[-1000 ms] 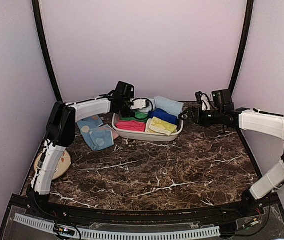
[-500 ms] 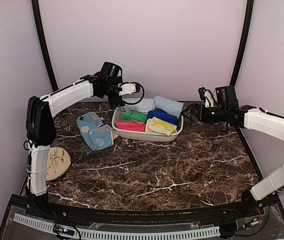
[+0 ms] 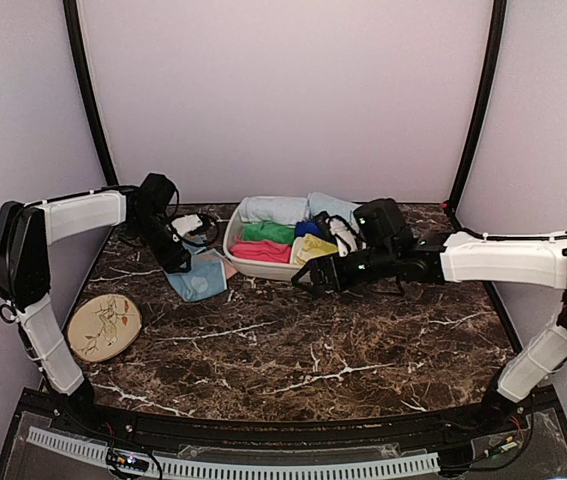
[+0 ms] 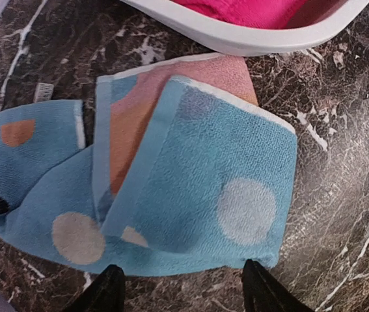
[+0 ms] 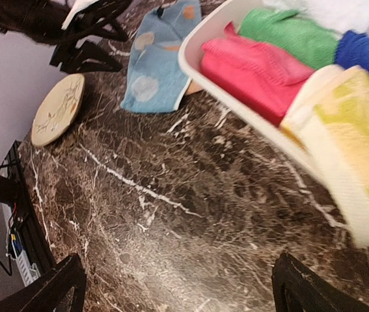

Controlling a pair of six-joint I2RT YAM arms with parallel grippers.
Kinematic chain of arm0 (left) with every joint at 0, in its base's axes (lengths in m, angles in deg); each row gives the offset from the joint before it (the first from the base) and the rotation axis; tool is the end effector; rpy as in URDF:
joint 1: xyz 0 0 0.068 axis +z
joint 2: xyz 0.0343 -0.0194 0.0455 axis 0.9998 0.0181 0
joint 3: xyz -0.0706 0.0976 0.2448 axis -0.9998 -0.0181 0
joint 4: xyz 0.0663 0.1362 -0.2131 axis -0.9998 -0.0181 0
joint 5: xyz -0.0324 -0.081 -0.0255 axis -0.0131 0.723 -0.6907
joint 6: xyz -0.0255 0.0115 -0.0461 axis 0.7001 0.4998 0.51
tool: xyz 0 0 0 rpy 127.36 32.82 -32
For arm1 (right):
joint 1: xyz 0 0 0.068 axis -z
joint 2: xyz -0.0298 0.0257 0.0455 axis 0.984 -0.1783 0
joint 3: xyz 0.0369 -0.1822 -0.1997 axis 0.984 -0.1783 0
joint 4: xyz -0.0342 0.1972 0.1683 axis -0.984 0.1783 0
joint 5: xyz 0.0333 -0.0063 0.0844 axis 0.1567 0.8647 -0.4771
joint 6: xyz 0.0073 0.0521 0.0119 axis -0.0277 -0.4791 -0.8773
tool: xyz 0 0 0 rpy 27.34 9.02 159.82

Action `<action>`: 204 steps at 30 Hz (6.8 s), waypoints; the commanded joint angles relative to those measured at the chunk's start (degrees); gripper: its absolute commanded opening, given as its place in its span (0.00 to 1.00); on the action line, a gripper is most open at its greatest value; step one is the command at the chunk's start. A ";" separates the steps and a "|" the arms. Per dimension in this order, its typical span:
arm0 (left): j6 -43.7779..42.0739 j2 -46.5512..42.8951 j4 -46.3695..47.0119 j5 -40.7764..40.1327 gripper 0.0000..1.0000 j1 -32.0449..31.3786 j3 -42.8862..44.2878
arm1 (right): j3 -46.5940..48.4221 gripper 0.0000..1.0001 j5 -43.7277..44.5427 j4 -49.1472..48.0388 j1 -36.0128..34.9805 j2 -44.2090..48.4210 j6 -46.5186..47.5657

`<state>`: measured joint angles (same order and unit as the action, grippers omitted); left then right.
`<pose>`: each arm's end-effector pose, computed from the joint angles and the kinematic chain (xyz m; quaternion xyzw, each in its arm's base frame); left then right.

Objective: Roll the towels
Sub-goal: Pick up the towel from the center of the board, then place the towel at the center of the board, then pick up the towel from the center of the board, then pass from the left arm to the right

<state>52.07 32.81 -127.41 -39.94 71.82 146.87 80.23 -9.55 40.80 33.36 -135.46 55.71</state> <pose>0.3569 -0.1135 0.2420 0.4379 0.8591 -0.0018 0.2650 0.2274 0.2502 0.2569 -0.2416 0.8473 0.3401 0.3287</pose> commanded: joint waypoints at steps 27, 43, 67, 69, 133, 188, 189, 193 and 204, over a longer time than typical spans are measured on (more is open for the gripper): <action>3.81 -7.59 -12.78 28.08 0.00 1.83 4.19 | 27.35 0.81 20.90 -5.02 -0.16 -36.41 6.17; -11.66 -19.31 -22.81 25.37 0.20 -14.30 -12.50 | -7.41 1.00 21.51 -13.40 -3.69 -1.70 -3.33; -2.41 8.34 3.43 10.48 0.38 -9.97 1.08 | 2.46 0.68 24.96 -0.44 -8.56 -11.86 0.39; -3.79 10.82 3.50 10.54 0.37 -9.97 3.24 | 1.16 0.66 25.18 -0.11 -8.56 -10.81 -0.25; 3.04 10.73 -15.45 45.15 0.03 -21.47 22.06 | -15.20 0.74 21.25 -5.61 -8.73 15.79 10.05; 0.50 11.51 -22.81 56.57 0.01 -23.47 30.76 | -14.34 0.30 2.64 -17.12 -8.30 13.44 22.09; 0.48 11.43 -22.92 56.72 0.01 -23.46 30.82 | -14.80 0.32 2.53 -17.77 -8.09 13.80 21.68; 0.13 11.42 -23.34 56.58 0.00 -23.47 31.09 | -15.47 0.39 1.88 -19.25 -7.30 14.33 20.49; 0.05 11.18 -23.80 56.50 0.00 -23.37 31.76 | -14.46 0.36 -2.01 -19.34 -6.57 12.26 21.34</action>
<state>52.59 47.56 -149.94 14.68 47.99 176.86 65.32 -9.33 23.97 26.30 -122.52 76.95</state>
